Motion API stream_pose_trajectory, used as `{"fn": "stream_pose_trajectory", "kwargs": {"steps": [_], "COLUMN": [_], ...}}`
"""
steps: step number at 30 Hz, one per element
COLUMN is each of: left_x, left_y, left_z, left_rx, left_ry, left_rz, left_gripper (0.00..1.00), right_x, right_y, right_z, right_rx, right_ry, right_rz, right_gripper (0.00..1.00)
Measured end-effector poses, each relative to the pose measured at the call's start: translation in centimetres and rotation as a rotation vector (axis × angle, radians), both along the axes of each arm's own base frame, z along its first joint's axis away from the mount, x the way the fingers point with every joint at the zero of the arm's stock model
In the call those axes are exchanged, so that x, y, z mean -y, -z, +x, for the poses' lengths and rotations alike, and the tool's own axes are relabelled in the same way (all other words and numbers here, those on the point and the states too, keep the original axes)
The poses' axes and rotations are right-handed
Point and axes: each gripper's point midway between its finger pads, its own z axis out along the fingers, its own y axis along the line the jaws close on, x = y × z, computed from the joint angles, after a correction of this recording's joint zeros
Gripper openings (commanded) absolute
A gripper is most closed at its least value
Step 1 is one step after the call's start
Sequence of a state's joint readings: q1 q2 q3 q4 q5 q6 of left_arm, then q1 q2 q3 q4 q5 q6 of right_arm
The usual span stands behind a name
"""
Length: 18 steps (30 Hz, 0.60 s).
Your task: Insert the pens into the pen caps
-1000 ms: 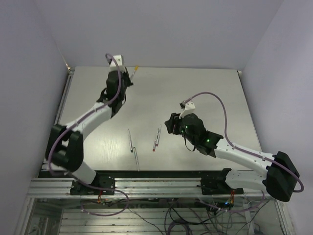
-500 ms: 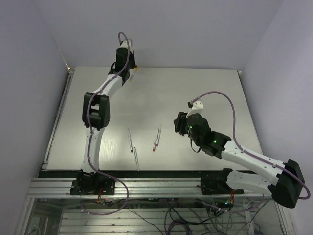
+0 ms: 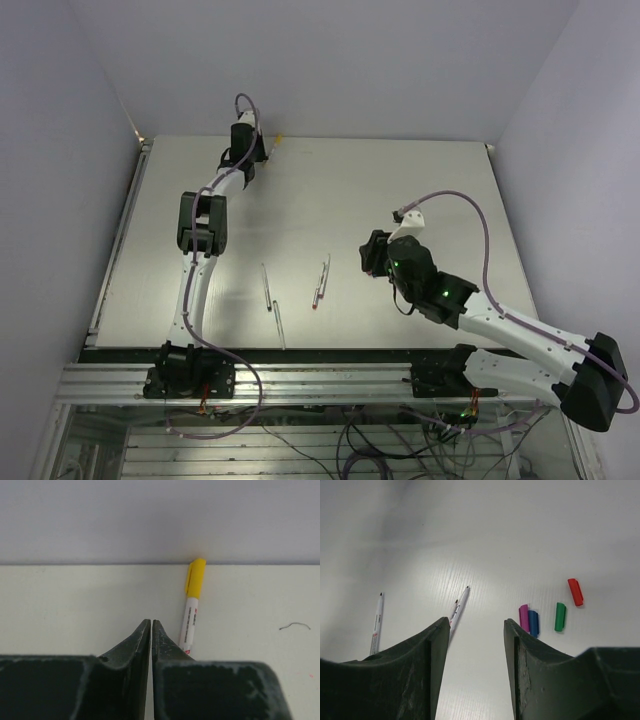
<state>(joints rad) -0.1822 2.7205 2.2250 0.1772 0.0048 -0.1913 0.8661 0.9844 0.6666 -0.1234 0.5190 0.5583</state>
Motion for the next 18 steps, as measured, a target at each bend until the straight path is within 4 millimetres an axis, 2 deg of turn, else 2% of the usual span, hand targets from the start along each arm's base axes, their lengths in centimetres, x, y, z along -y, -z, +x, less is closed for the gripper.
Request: {"fn": "stream_pose_trajectory", "kwargs": {"steps": [5, 9, 15, 18], "left_x": [0.3, 0.9, 2.0, 2.3], "left_y": [-1.5, -2.5, -2.2, -1.9], "left_z": [1.0, 1.2, 0.8, 0.6], "left_rx": [0.067, 0.105, 0.108, 0.097], "left_ry": [0.028, 0.054, 0.109, 0.128], "left_rz": [-0.026, -0.054, -0.091, -0.098], "left_gripper": [0.19, 0.28, 0.34, 0.38], "right_x": [-0.5, -1.3, -2.3, -2.7], "right_y": [0.8, 1.8, 3.1, 3.1], "right_z": [0.2, 0.5, 0.6, 0.7], "right_rx": [-0.013, -0.032, -0.058, -0.057], "right_ry": [-0.01, -0.026, -0.055, -0.067], "right_rz": [-0.004, -0.014, -0.024, -0.018], "right_gripper": [0.48, 0.47, 0.47, 0.47]}}
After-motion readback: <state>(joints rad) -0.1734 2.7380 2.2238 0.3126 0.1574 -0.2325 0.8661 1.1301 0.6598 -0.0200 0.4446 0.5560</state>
